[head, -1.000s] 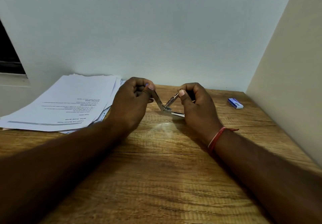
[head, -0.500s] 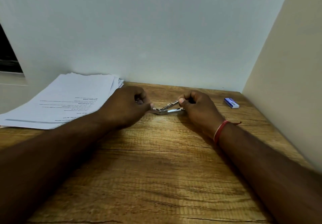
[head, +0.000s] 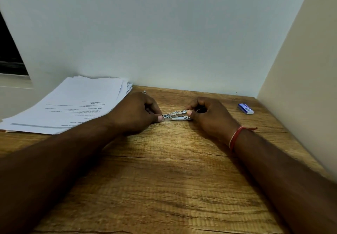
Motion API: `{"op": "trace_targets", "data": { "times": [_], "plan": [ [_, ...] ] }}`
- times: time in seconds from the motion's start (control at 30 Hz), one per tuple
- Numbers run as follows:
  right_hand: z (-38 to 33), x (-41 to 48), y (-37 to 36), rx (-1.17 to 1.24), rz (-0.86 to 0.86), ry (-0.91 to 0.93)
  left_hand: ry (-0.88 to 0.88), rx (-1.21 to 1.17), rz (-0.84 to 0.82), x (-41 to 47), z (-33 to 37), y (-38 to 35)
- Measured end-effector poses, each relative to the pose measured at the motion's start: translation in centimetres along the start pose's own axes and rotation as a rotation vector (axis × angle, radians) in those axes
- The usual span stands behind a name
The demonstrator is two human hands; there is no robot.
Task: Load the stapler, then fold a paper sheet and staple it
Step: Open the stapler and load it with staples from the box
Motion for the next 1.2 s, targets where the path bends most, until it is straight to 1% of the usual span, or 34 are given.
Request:
{"op": "trace_targets", "data": {
  "times": [0.17, 0.3, 0.47, 0.63, 0.77, 0.93, 1.2],
  "plan": [
    [0.5, 0.2, 0.0, -0.008, -0.014, -0.018, 0.004, -0.009, -0.017, -0.1, 0.1, 0.0],
    [0.7, 0.1, -0.3, -0.095, -0.049, -0.031, 0.005, -0.009, -0.015, -0.4, 0.4, -0.3],
    [0.1, 0.0, -1.1, -0.121, -0.084, 0.016, -0.087, -0.035, -0.051, -0.9, 1.2, -1.4],
    [-0.3, -0.2, -1.5, -0.064, -0.137, 0.070, -0.200, 0.093, -0.102, -1.4, 2.6, -1.7],
    [-0.5, -0.3, -1.4, 0.011, -0.164, 0.067, -0.293, 0.194, -0.163, -2.0, 3.4, -2.0],
    [-0.6, -0.4, -1.3, 0.042, -0.193, 0.086, -0.351, 0.192, -0.197, -1.9, 3.3, -2.4],
    [-0.9, -0.4, -1.5, 0.070, -0.176, 0.123, -0.388, 0.118, -0.147, -1.6, 3.2, -2.5]
  ]
}}
Point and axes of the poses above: each hand's wrist, its own x-axis towards the middle knuckle, its own y-axis out of the back of the hand, z = x × y, the point moved 7 cm from there along x, towards the middle knuckle, and after that the axes turned 7 degrees about y, right-handed, at the moved point
